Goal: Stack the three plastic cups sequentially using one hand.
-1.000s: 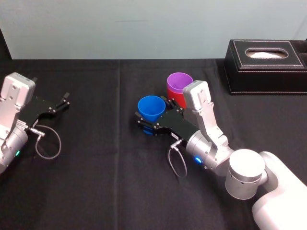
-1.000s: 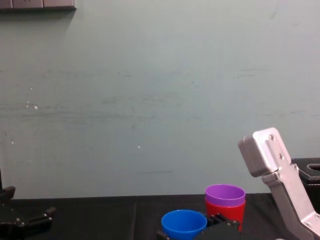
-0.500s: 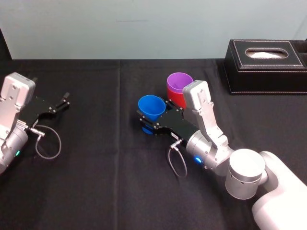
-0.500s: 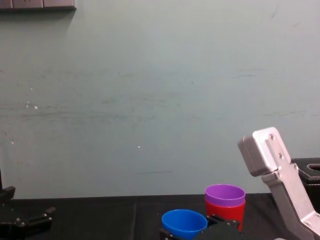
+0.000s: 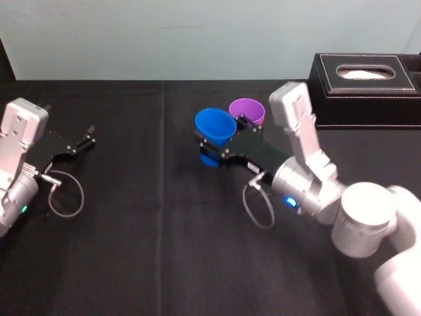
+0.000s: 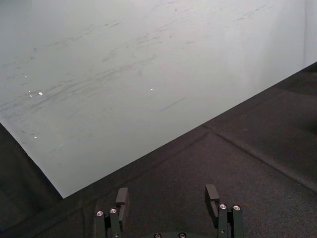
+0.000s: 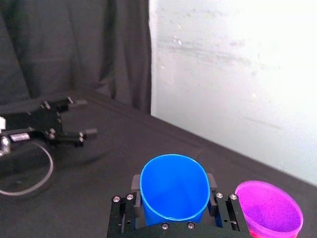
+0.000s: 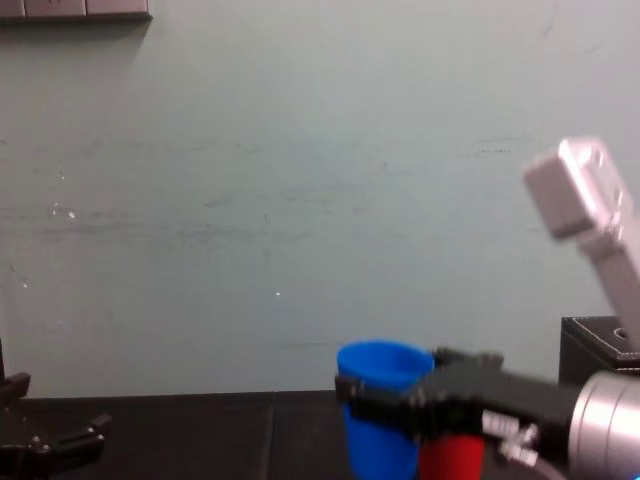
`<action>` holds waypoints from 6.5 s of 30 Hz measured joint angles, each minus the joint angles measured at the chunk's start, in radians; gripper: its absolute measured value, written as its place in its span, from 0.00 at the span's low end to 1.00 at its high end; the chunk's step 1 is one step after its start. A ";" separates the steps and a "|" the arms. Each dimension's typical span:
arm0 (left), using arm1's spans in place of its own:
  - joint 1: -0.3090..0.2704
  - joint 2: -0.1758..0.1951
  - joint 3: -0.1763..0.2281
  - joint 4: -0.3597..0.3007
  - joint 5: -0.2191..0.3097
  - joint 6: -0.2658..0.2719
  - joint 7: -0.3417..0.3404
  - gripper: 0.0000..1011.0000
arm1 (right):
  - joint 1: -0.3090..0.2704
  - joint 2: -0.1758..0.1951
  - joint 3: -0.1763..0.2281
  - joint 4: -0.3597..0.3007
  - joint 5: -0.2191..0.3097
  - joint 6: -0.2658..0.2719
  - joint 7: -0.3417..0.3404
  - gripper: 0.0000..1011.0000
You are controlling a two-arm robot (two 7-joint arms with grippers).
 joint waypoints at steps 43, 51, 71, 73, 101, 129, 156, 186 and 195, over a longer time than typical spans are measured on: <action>0.000 0.000 0.000 0.000 0.000 0.000 0.000 0.99 | 0.173 0.081 0.057 0.122 0.093 -0.002 0.003 0.73; 0.000 0.000 0.000 0.000 0.000 0.000 0.000 0.99 | 0.176 0.072 0.048 0.142 0.087 -0.016 0.008 0.73; 0.000 0.000 0.000 0.000 0.000 0.000 0.000 0.99 | 0.171 0.054 0.035 0.159 0.078 -0.034 0.013 0.73; 0.000 0.000 0.000 0.000 0.000 0.000 0.000 0.99 | 0.172 0.052 0.035 0.166 0.077 -0.036 0.013 0.73; 0.000 0.000 0.000 0.000 0.000 0.000 0.000 0.99 | 0.203 0.013 0.027 0.312 0.064 -0.098 0.029 0.73; 0.000 0.000 0.000 0.000 0.000 0.000 0.000 0.99 | 0.210 0.004 0.027 0.346 0.061 -0.111 0.038 0.92; 0.000 0.000 0.000 0.000 0.000 0.000 0.000 0.99 | -0.069 0.110 0.118 -0.020 0.120 -0.022 -0.023 0.99; 0.000 0.000 0.000 0.000 0.000 0.000 0.000 0.99 | -0.198 0.103 0.144 0.007 0.079 -0.176 -0.055 0.99; 0.000 0.000 0.000 0.000 0.000 0.000 0.000 0.99 | -0.197 0.104 0.144 0.004 0.082 -0.172 -0.054 0.99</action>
